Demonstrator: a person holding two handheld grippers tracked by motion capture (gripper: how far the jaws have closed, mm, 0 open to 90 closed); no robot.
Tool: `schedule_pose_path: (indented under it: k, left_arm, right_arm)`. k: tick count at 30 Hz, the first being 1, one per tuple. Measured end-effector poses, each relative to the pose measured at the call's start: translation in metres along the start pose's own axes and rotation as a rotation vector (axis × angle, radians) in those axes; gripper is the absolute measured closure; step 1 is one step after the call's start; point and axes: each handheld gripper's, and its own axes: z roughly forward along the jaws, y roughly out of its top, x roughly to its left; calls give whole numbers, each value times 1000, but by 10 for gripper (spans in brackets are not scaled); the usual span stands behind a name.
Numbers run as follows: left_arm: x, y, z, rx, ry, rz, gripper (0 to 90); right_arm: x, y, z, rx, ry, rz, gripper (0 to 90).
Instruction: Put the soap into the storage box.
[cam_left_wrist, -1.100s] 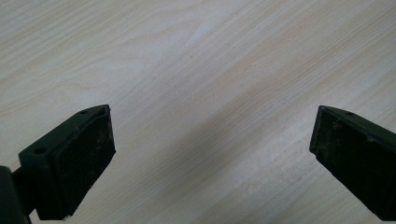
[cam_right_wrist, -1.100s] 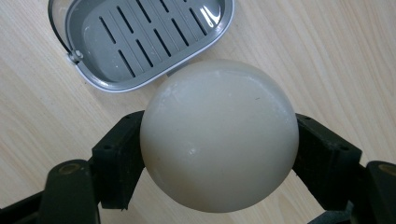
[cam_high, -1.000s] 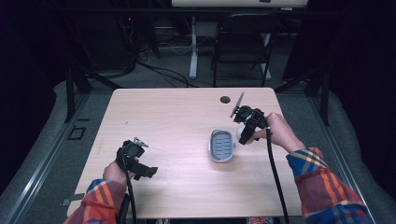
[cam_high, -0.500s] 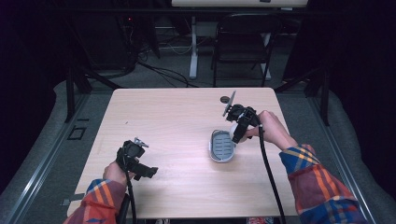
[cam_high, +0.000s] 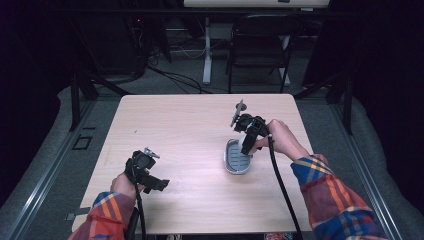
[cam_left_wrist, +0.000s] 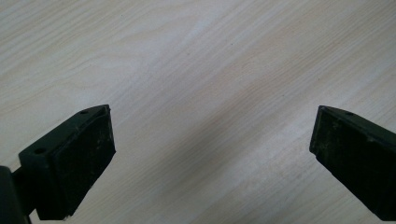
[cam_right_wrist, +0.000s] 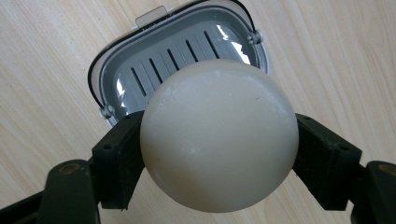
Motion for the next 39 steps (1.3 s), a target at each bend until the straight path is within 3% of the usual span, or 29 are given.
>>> schedule_pose_path:
  k: [14,39]
  left_arm:
    - [0,0,0,4,-2,1,0]
    - [0,0,1,13,-2,5,0]
  right_arm:
    - [8,15,16,-3,28,-14,240]
    - [12,17,46,21,46,-13,238]
